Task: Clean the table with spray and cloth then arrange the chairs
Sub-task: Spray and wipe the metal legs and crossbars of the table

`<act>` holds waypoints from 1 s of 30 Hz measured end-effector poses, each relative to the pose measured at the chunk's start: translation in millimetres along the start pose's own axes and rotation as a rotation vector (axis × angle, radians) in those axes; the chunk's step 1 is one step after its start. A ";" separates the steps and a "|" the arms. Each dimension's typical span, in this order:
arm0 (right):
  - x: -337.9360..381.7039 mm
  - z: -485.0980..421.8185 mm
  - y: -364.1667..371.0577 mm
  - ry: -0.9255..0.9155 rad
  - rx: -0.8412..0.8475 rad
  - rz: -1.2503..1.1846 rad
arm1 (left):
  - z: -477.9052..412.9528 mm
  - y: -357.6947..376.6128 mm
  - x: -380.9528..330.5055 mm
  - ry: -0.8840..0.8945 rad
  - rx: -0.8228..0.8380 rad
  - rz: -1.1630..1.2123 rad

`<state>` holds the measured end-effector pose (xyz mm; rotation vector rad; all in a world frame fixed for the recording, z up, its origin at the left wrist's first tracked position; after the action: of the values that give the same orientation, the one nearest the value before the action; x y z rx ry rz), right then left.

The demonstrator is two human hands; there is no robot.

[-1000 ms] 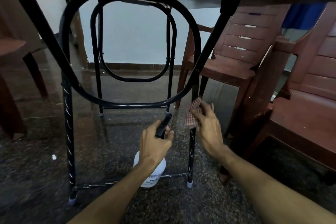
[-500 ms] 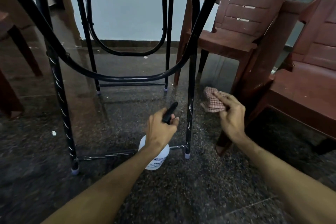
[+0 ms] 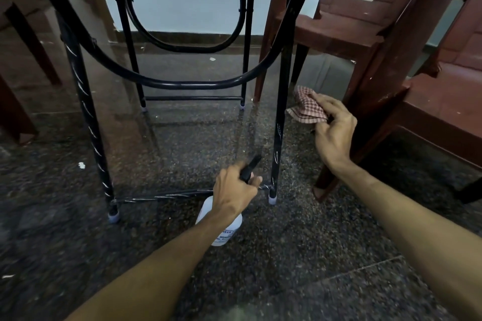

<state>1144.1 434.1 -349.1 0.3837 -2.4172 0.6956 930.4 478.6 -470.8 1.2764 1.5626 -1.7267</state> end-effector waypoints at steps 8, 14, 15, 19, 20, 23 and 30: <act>-24.6 56.6 71.9 -0.082 0.316 0.140 | -9.1 -6.9 18.6 0.026 -0.031 0.071; -23.5 32.3 74.3 -0.146 0.217 0.245 | -17.8 -9.5 35.0 0.039 -0.055 0.099; -25.8 35.6 77.9 -0.146 0.227 0.241 | -17.5 -7.5 38.1 0.041 -0.057 0.098; -59.8 97.9 78.7 -0.136 0.505 0.376 | -11.1 -4.0 40.2 0.031 -0.024 0.112; -65.3 101.2 77.5 -0.105 0.516 0.392 | -12.6 -4.1 41.0 0.028 -0.023 0.116; -57.2 80.4 80.6 -0.084 0.338 0.311 | -16.4 -2.4 46.2 0.034 -0.025 0.135; -104.8 148.1 72.8 0.045 0.573 0.363 | -1.1 4.5 53.3 0.036 0.042 0.088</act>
<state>1128.2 422.4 -543.6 0.1424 -2.2286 1.5481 910.6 490.8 -519.0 1.3835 1.4741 -1.6986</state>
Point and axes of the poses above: each hand's wrist, its own z-axis away from the middle knuckle, its own y-axis out of the palm, x = y × z, the point moved 4 cm from there along -z, towards the middle knuckle, and after that the axes turned 2 degrees about z, right-handed, at the moved point
